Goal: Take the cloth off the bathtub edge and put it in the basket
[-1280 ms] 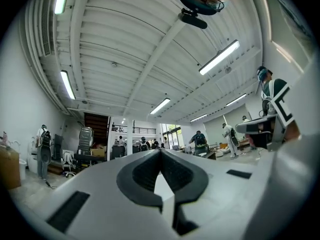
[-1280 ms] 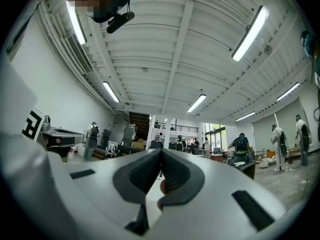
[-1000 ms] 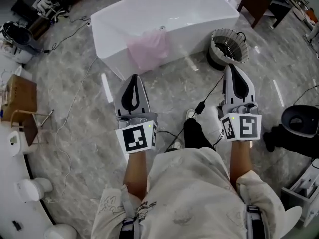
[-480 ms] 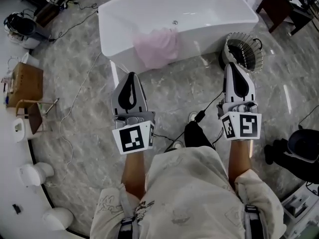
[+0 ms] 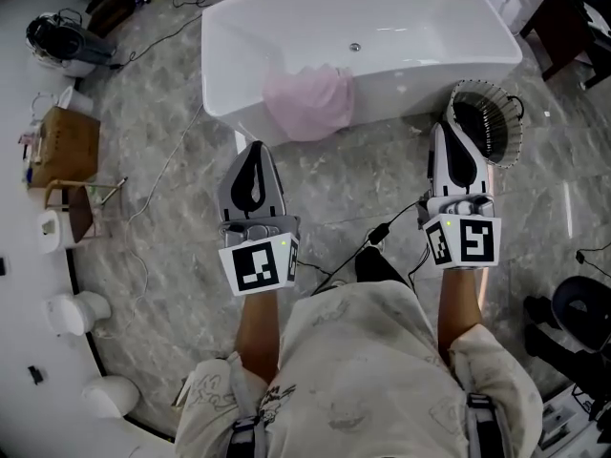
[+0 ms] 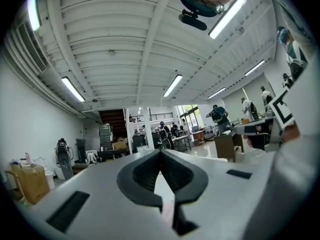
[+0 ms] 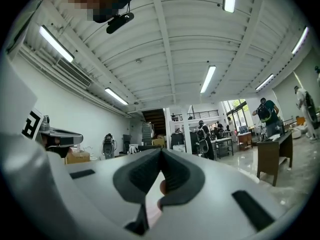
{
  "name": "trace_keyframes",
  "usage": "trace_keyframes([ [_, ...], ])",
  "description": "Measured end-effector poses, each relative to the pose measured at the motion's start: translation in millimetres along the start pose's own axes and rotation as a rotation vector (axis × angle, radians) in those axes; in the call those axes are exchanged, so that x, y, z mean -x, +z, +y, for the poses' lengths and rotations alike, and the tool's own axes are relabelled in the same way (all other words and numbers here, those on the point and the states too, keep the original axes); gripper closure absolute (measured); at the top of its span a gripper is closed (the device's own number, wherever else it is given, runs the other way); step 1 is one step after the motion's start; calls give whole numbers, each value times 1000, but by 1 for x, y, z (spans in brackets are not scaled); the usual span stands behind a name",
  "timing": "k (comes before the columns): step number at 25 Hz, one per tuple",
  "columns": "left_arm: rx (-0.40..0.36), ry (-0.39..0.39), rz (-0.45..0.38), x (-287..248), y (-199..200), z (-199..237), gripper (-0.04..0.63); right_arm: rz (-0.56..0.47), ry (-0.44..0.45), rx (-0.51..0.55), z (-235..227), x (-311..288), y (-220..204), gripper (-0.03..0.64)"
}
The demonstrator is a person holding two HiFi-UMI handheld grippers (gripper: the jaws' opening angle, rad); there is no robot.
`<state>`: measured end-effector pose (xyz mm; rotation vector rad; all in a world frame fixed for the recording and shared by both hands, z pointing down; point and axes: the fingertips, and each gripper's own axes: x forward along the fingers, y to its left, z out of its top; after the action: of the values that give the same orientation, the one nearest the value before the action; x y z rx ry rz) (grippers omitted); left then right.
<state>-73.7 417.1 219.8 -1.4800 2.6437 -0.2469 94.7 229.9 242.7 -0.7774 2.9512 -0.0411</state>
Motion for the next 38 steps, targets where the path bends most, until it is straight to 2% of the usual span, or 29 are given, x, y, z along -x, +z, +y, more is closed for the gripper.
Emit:
trace_keyframes([
  [7,-31,-1,-18,-51,13,-45,595,-20,18,-1,-52,-28,-2,628],
  [16,-19,10,-18,-85,10,-55,595,-20,33,-2,-75,-56,-6,628],
  [28,47,4,15,-150,-39,-27,595,19,63,42,-66,-129,-31,629],
  [38,97,-1,85,-246,-85,43,595,85,71,49,-45,-252,-55,627],
])
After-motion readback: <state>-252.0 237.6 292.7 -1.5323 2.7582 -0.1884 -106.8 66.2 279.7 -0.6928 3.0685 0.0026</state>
